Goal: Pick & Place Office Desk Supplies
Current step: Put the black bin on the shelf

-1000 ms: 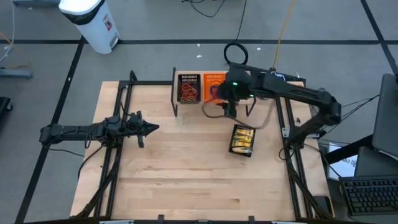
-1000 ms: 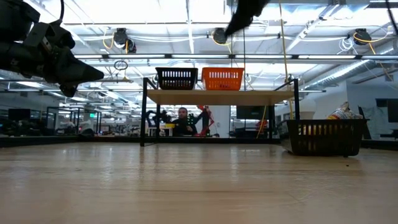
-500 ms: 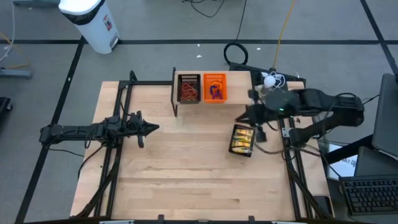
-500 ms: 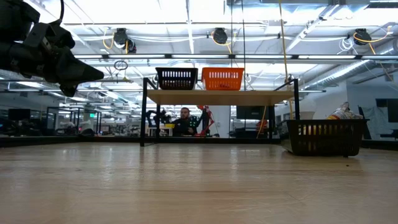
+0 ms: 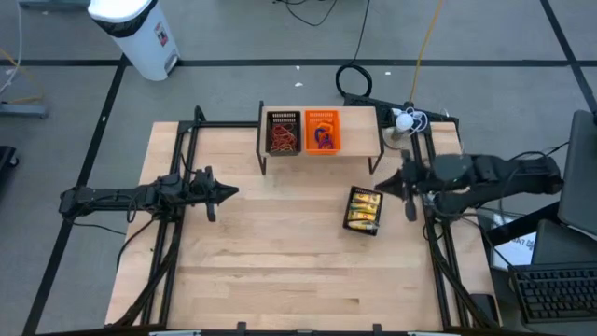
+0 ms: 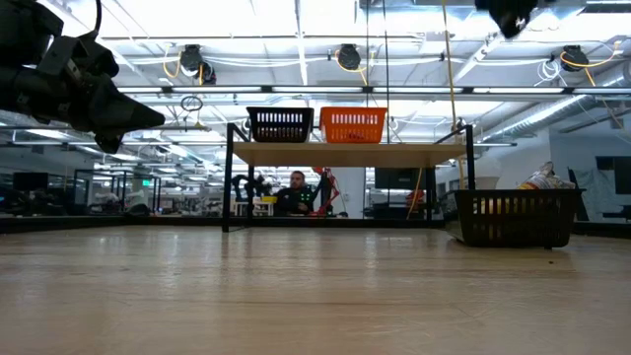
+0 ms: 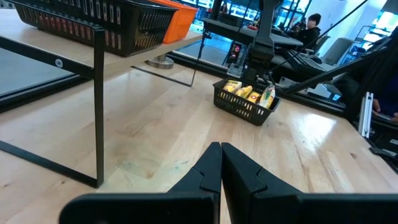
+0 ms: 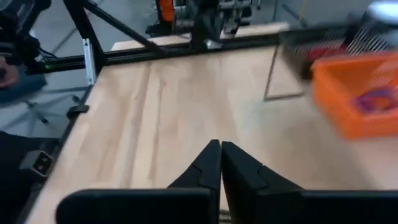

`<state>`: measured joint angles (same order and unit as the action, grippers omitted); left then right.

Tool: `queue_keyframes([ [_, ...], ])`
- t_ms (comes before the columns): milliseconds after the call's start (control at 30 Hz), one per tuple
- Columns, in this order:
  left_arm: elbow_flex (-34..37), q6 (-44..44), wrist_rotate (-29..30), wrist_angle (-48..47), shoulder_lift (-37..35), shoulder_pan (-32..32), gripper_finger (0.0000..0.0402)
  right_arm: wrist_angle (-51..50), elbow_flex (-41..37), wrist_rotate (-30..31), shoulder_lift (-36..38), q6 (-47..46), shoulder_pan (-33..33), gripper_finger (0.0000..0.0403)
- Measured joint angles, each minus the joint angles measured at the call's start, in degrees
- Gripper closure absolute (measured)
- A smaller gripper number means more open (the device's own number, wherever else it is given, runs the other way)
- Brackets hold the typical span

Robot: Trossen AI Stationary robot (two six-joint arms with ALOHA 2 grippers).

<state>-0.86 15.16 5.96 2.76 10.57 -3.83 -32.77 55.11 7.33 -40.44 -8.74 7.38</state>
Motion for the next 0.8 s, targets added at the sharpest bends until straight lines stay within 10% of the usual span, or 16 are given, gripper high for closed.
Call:
queue_keyframes([
  [233,0.0,0.0,0.0,0.0,0.0,0.0,0.0396,7.7,-9.8,-1.5,-4.0,-10.3,7.2,0.0402],
  [800,-0.1,-0.4,0.1,-0.5,0.0,0.0,0.0396,-8.5,1.3,1.5,-34.6,-16.4,14.9,0.0356],
])
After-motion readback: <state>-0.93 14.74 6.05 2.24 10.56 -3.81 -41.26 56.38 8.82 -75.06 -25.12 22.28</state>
